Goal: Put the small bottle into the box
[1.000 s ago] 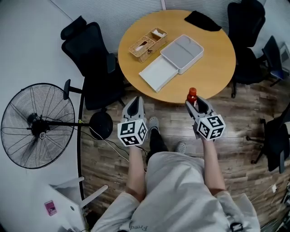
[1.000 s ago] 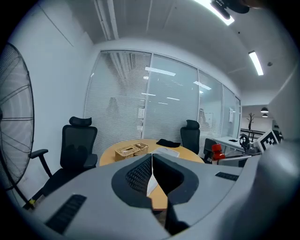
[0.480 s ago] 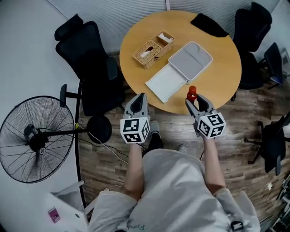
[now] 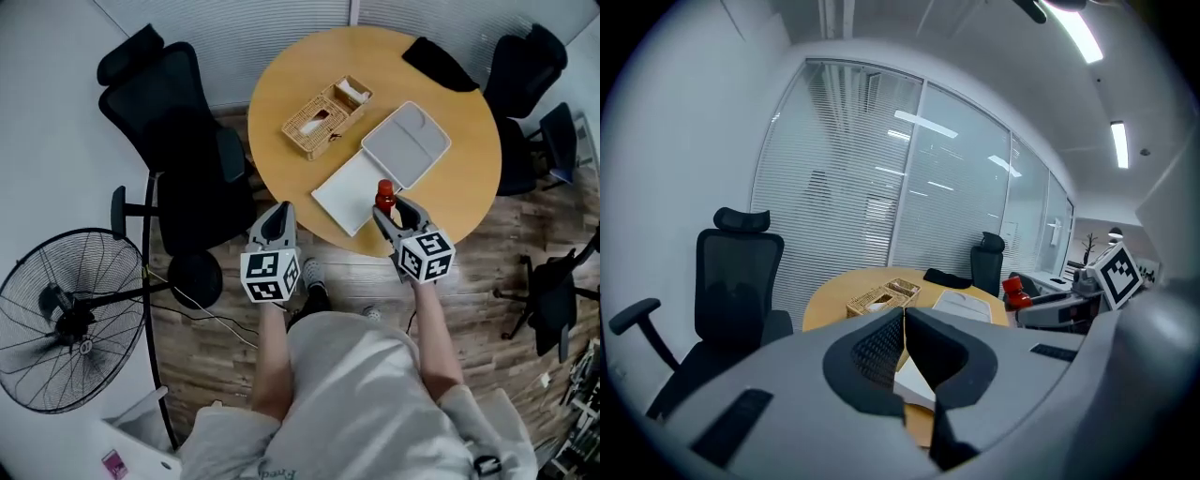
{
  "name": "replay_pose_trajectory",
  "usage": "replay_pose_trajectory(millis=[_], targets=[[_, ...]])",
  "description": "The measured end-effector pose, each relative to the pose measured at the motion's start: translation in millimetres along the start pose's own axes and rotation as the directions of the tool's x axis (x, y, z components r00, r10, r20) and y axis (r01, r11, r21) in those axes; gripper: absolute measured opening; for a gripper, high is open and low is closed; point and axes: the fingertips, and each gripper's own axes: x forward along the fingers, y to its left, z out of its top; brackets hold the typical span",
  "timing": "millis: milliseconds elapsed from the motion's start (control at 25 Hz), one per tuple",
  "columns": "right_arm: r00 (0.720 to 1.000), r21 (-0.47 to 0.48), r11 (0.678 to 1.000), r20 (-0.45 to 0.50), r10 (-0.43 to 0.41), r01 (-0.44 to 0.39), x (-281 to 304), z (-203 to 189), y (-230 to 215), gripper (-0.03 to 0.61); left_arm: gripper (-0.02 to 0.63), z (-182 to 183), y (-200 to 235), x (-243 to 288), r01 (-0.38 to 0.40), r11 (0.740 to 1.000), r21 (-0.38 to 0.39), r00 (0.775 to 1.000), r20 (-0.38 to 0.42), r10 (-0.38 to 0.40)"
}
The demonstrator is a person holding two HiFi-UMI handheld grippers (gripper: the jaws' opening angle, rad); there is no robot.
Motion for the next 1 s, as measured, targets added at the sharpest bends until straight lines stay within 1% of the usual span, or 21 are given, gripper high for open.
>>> replay_pose_trajectory(millis=[160, 320, 480, 640, 800, 1000], targets=[[0.997, -0.052, 0.999, -0.075, -0.004, 0.0, 29.3, -2.6, -4.6, 0.21, 0.029, -0.6, 11.6, 15.9, 0.034, 0.999, -0.004, 0.999, -0.006, -0.034], [0.995, -0.071, 0.997, -0.103, -0.004, -0.003, 53.9, -1.9, -1.5, 0.21, 0.029, 1.7, 27.9, 31.0, 0.074, 0.997, -0.011, 0.997, -0.009, -0.074], [0.993, -0.102, 0.995, -0.121, -0.014, 0.001, 71.3, -0.8, 2.8, 0.21, 0.029, 8.1, 42.0, 42.1, 0.107, 0.994, 0.016, 0.994, -0.014, -0.107], [0.987, -0.146, 0.989, -0.158, -0.028, 0.004, 80.0, -4.8, 1.5, 0.21, 0.029, 7.7, 42.7, 49.5, 0.152, 0.987, 0.045, 0.988, -0.026, -0.151], [0.972, -0.236, 0.972, -0.228, -0.051, -0.005, 82.1, -11.6, -4.4, 0.21, 0.029, 0.6, 34.1, 54.6, 0.195, 0.98, 0.05, 0.98, -0.039, -0.193], [0.941, -0.343, 0.938, -0.332, -0.065, -0.055, 81.9, -24.7, -15.0, 0.209, 0.029, -9.2, 10.7, 53.9, 0.244, 0.968, 0.055, 0.969, -0.055, -0.241]])
